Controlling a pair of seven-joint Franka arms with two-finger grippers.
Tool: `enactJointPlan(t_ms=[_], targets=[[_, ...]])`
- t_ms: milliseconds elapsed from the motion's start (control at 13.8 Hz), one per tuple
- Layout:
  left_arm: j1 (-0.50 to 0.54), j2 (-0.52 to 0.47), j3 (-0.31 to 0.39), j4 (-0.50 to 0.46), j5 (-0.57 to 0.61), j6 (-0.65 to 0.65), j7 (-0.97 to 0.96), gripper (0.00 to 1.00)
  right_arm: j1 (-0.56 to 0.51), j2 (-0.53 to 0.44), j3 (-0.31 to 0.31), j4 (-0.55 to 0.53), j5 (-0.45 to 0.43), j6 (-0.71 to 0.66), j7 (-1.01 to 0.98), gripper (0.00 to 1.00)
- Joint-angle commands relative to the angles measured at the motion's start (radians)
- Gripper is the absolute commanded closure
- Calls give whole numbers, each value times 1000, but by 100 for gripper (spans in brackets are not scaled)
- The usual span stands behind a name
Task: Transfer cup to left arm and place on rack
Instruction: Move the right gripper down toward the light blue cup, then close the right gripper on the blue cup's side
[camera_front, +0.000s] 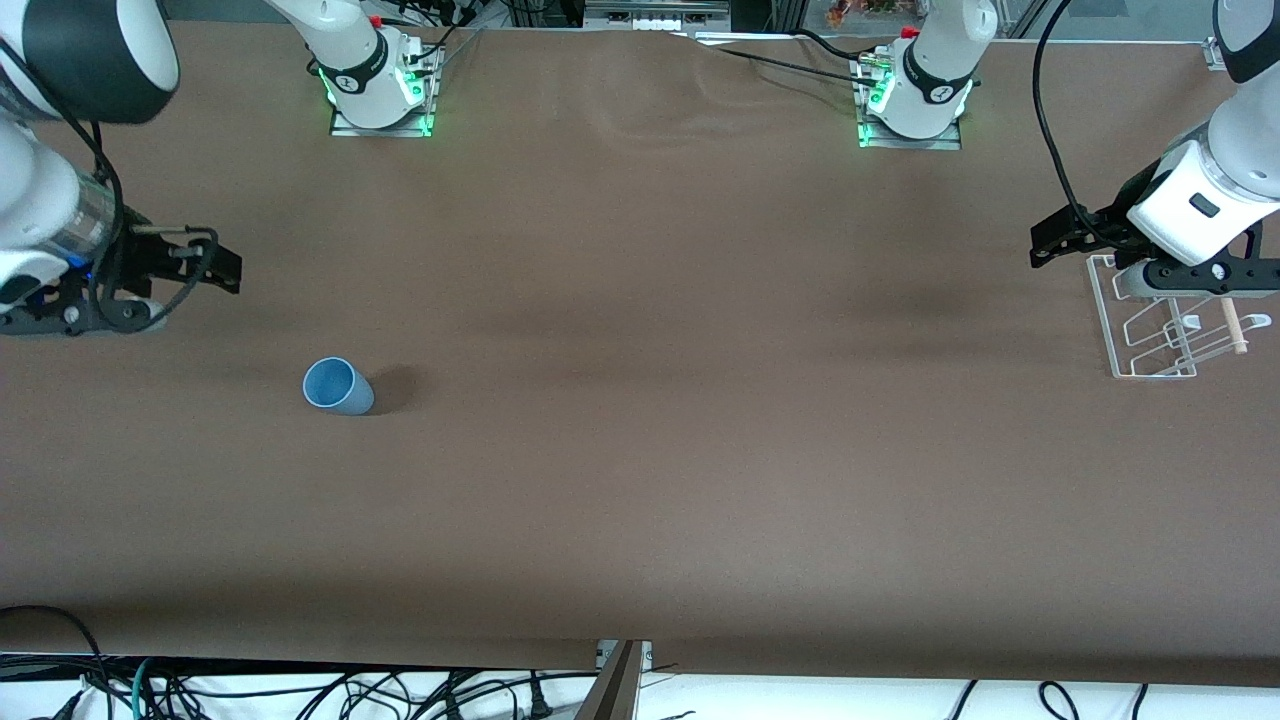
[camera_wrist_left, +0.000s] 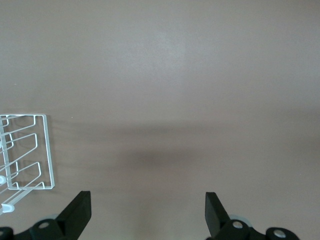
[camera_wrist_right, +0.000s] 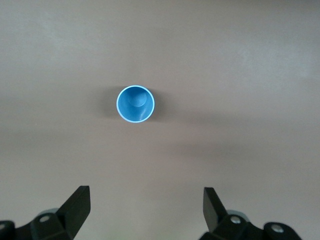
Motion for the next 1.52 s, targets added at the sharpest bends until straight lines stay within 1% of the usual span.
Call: enactJointPlan(t_ms=[0,145,290,580,870,1232,1449], targets=[[0,5,-2,14,-4,-3,6,0,-28,19,13,-86,-18,104,9,0],[0,5,-2,13,-4,-4,4,0,-36,48,11,-150,-18,195,8,0],[2,5,-2,14,-4,-4,6,0,-39,91,13,-161,-14,244,8,0],[0,5,0,14,-2,-4,4,0,-42,186,13,-173,-14,279,6,0],[3,14,3,14,-2,-1,6,0,-59,200,11,-279,-12,436,-26,0],[2,16,0,17,-2,0,6,0,-67,251,11,-285,-12,529,-35,0],[0,16,-2,16,-4,-1,4,0,-71,277,11,-307,-8,591,-35,0]])
